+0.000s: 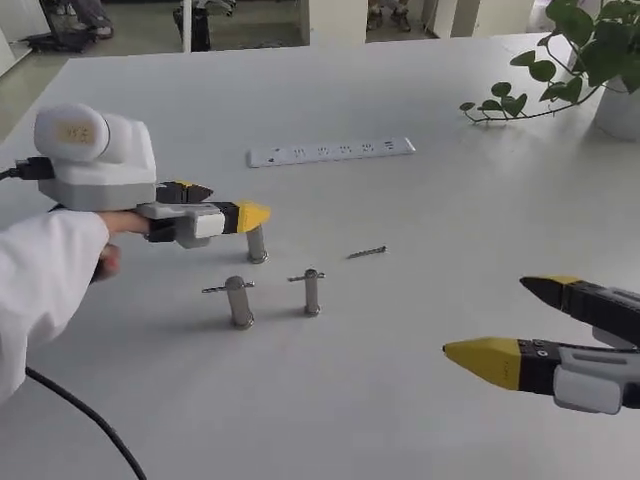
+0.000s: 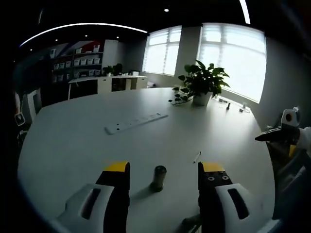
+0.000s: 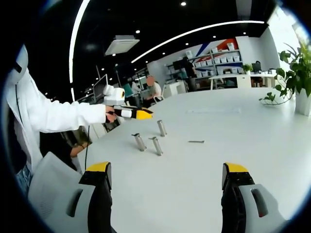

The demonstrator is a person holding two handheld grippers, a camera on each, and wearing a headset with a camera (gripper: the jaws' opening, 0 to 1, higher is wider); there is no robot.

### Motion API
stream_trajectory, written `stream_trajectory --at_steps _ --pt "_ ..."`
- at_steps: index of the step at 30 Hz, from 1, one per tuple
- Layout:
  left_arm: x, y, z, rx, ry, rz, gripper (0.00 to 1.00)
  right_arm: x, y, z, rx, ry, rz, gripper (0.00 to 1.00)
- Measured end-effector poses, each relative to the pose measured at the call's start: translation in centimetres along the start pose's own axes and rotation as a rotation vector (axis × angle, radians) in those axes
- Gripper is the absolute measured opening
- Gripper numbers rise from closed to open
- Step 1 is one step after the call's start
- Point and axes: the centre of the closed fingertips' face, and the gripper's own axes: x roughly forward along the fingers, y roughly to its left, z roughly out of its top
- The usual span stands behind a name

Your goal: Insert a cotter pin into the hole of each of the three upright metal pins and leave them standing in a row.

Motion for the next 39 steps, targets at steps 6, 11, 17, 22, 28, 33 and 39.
stream_trajectory --at_steps 6,11,17,22,28,33,39 --pt "1.4 0.7 -1.8 0.034 0.065 0.001 0.53 0.1 -0.3 -0.3 0.014 0.009 -0.009 0.92" --pt "2.6 0.4 -2.9 0.041 0.1 -0.011 0.47 0.3 -0.3 -0.5 0.014 0.022 -0.01 0.92" --pt "3.9 0.0 -3.7 0.067 0.134 -0.03 0.42 0.5 -0.3 -1.1 0.018 0.05 -0.008 0.9" --pt "4.7 0.0 -4.1 0.068 0.156 -0.034 0.35 0.6 -0.3 -1.1 0.026 0.044 -0.013 0.89" --pt "5.2 0.4 -4.2 0.062 0.163 -0.016 0.2 0.6 -0.2 -1.5 0.024 0.061 -0.012 0.87" --pt "5.1 0.6 -4.4 0.091 0.175 0.0 0.13 0.6 0.0 -1.7 0.031 0.065 -0.002 0.86" --pt "5.1 0.7 -4.3 0.139 0.162 0.018 0.12 0.8 0.3 -1.8 0.026 0.069 0.012 0.85"
